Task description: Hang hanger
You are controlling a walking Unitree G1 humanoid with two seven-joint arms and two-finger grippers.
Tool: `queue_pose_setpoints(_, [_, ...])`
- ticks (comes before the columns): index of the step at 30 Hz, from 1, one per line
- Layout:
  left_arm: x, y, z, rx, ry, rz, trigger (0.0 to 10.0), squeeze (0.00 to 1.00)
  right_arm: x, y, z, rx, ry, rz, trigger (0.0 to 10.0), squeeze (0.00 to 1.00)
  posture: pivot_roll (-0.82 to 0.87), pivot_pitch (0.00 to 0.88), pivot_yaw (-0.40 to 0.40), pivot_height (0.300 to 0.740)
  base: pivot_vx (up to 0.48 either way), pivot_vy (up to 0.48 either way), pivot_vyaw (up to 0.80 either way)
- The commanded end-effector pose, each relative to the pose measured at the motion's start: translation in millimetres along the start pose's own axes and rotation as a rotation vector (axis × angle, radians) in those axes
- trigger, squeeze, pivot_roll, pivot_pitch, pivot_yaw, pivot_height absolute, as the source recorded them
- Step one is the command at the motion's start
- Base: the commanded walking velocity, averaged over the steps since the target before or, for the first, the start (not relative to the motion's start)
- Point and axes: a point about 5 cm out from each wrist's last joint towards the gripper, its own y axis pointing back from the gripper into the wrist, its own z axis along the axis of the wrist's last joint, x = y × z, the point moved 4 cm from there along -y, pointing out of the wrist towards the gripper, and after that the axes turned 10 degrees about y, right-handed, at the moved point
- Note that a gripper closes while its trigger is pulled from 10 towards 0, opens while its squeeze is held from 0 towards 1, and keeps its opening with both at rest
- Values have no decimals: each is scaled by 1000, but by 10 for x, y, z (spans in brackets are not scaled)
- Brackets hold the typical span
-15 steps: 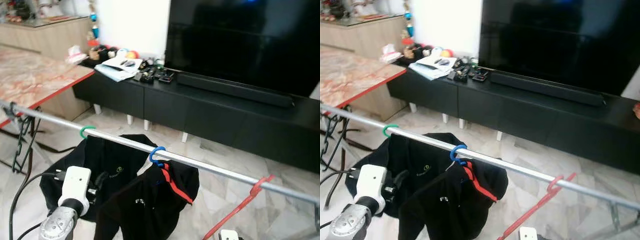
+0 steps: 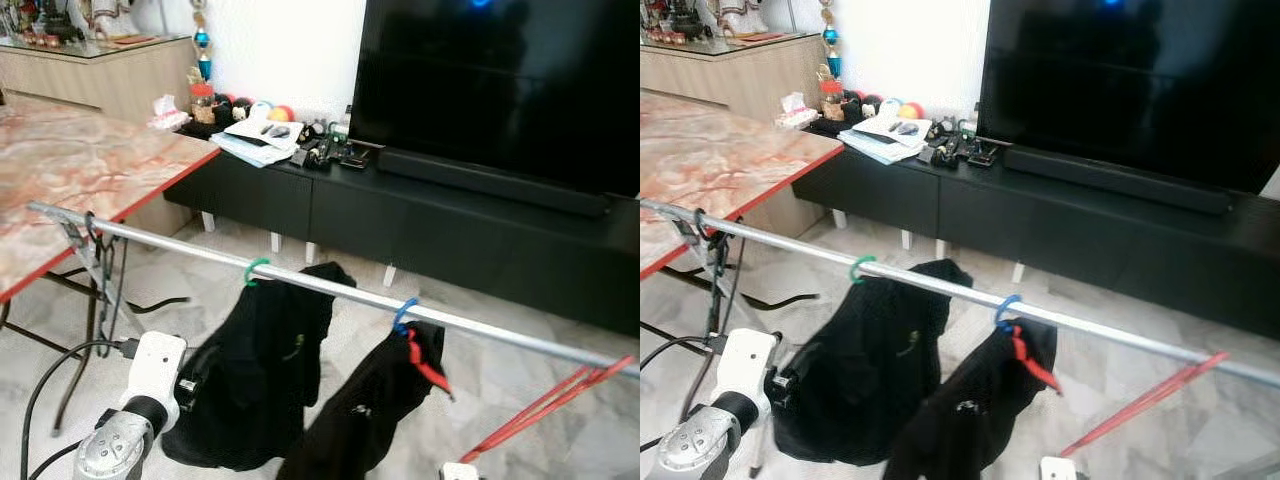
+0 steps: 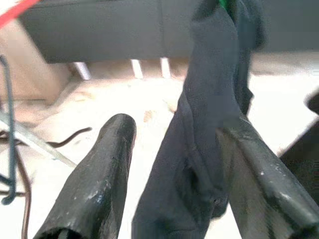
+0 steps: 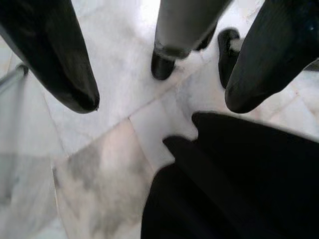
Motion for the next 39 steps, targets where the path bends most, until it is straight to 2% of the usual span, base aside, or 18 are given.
queue_pose_setpoints(1, [-23,-9,-12,31,-13,-46,10000,0,3,0,-12,8,1,-1,10000,0,126,0,-33,740,0,0,0])
queue_pose_setpoints(4, [-29,-9,-32,43,-17,-59,10000,0,4,0,-11,8,1,-1,10000,0,126,0,-33,740,0,0,0])
queue_pose_setpoints(9, [-151,-54,-169,127,-43,-173,10000,0,-7,0,-4,7,4,-1,10000,0,130,0,-42,740,0,0,0])
queue_pose_setpoints(13, [-212,-134,-192,136,-57,-183,10000,0,-4,0,-7,7,5,0,10000,0,132,0,-43,740,0,0,0])
queue_pose_setpoints(17, [-189,-272,-115,99,-67,-121,10000,0,3,0,-12,6,0,0,10000,0,122,0,-36,740,0,0,0])
queue_pose_setpoints(21, [-164,-330,-82,84,-103,-85,10000,0,3,1,-13,6,-6,-2,10000,0,120,0,-34,740,0,0,0])
queue_pose_setpoints(25, [-153,-349,-44,66,-80,-69,10000,0,5,1,-15,6,-8,-3,10000,0,124,0,-35,740,0,-472,0])
queue_pose_setpoints(30, [-138,-348,5,41,-77,-56,10000,0,3,1,-13,5,-8,-2,10000,0,128,0,-38,740,0,0,0])
queue_pose_setpoints(39, [-102,-353,23,28,-106,-17,10000,0,0,2,-15,5,-5,-1,10000,0,130,0,-41,740,0,-121,0])
